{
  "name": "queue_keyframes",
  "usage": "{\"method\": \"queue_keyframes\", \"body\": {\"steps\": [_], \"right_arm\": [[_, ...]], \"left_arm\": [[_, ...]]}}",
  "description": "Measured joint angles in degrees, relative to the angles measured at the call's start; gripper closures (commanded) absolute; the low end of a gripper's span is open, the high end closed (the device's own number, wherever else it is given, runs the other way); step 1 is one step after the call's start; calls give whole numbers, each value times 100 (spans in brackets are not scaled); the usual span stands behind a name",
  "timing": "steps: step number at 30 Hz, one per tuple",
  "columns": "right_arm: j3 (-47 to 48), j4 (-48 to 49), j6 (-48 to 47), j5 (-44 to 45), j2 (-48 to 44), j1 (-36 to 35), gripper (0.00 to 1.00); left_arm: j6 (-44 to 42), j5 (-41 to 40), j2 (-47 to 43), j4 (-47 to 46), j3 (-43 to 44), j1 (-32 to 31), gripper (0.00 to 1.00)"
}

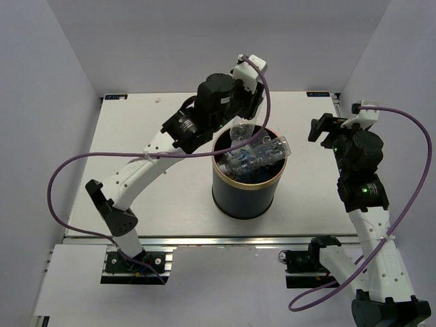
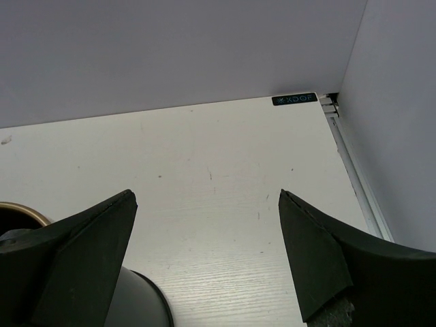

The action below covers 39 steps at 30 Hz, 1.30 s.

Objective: Put the plastic bottles in the bin

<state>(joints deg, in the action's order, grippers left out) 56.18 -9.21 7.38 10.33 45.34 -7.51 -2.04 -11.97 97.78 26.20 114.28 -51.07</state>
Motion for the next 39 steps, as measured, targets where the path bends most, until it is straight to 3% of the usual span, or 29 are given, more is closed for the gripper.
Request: {"method": "queue_keyframes", "body": {"steps": [4, 12, 19, 22, 23, 25, 28, 33, 35, 37, 39], "right_arm": [[0, -31, 0, 2, 2, 0, 11], [0, -61, -13, 20, 13, 0, 11], [-170, 33, -22, 15, -175, 0, 11], [-177, 57, -24, 17, -236, 0, 11], [-177, 70, -24, 17, -251, 0, 11], [-177, 83, -24, 20, -262, 0, 11], [-177, 83, -24, 20, -260, 0, 11], [-177, 83, -24, 20, -249, 0, 11], [-177, 83, -24, 20, -249, 0, 11], [-177, 81, -24, 20, -247, 0, 11], [-177, 83, -24, 17, -232, 0, 11]], "left_arm": [[-310, -584, 310, 376, 511, -243, 99], [-894, -1775, 695, 739, 232, -428, 100], [-1211, -1838, 702, 680, -197, -483, 98], [-1303, -1685, 667, 612, -352, -490, 76], [-1322, -1598, 643, 570, -424, -490, 60], [-1346, -1434, 605, 544, -529, -487, 44], [-1333, -1235, 584, 507, -573, -487, 33], [-1353, -999, 566, 575, -490, -487, 26], [-1362, -942, 566, 647, -350, -481, 19], [-1351, -916, 564, 640, -146, -476, 2], [-1322, -885, 551, 629, 26, -476, 2]]}}
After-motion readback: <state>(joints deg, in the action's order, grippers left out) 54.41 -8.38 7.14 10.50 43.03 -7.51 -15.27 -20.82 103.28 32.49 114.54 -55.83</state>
